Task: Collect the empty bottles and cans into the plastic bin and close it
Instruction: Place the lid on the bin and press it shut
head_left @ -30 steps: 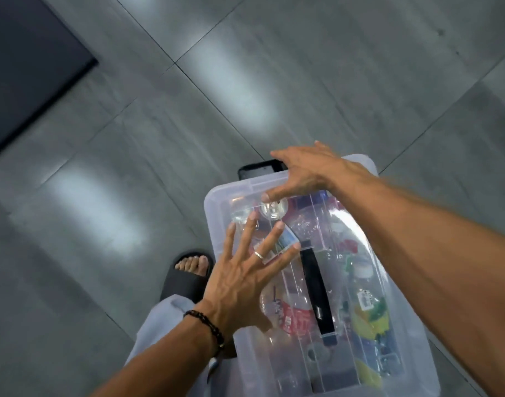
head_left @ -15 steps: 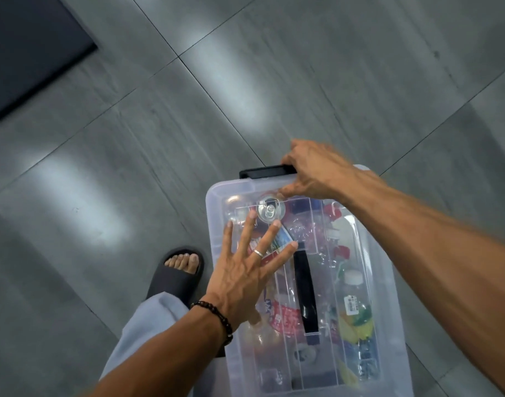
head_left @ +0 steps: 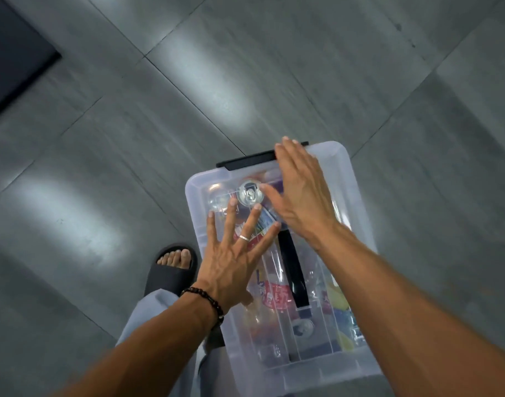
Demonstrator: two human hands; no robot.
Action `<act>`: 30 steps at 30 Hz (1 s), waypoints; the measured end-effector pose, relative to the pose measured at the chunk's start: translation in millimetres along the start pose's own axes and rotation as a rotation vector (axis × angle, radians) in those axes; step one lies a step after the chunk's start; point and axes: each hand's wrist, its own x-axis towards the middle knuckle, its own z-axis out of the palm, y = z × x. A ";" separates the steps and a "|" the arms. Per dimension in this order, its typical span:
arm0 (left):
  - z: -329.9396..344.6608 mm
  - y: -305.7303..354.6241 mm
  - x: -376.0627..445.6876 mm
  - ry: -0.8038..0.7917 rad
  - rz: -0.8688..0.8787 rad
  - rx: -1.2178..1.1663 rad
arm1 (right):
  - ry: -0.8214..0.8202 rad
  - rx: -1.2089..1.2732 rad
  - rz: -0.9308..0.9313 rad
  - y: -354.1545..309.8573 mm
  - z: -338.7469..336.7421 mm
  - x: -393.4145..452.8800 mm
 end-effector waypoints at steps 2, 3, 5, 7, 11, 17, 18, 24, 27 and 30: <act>-1.1 0.1 -1.4 0.001 -0.014 0.012 | 0.054 0.029 0.172 12.3 8.5 -44.6; -2.6 2.2 -3.6 -0.002 -0.014 0.029 | 0.086 0.012 0.253 22.2 12.6 -72.6; -3.8 5.6 -5.6 -0.002 -0.017 0.075 | 0.144 -0.031 0.362 39.1 20.5 -125.9; -6.8 9.4 -7.6 -0.002 -0.012 0.120 | 0.121 -0.054 0.430 47.8 32.9 -171.7; -9.7 13.5 -7.4 -0.025 0.005 0.170 | -0.091 -0.078 0.588 38.1 64.0 -219.5; -19.8 25.4 -7.9 0.023 0.475 0.401 | -0.123 0.003 0.715 29.8 80.1 -214.7; -19.1 30.7 -5.6 0.026 0.601 0.462 | -0.112 0.019 0.738 29.0 85.0 -215.4; -3.0 57.5 12.0 -0.104 0.861 0.791 | 0.028 0.109 0.847 26.8 96.6 -219.8; 2.3 59.4 6.5 -0.089 0.830 0.828 | 0.212 0.290 1.184 -6.5 120.4 -260.8; 2.4 63.5 1.6 -0.072 0.813 0.887 | 0.317 0.771 1.495 -40.6 150.7 -301.1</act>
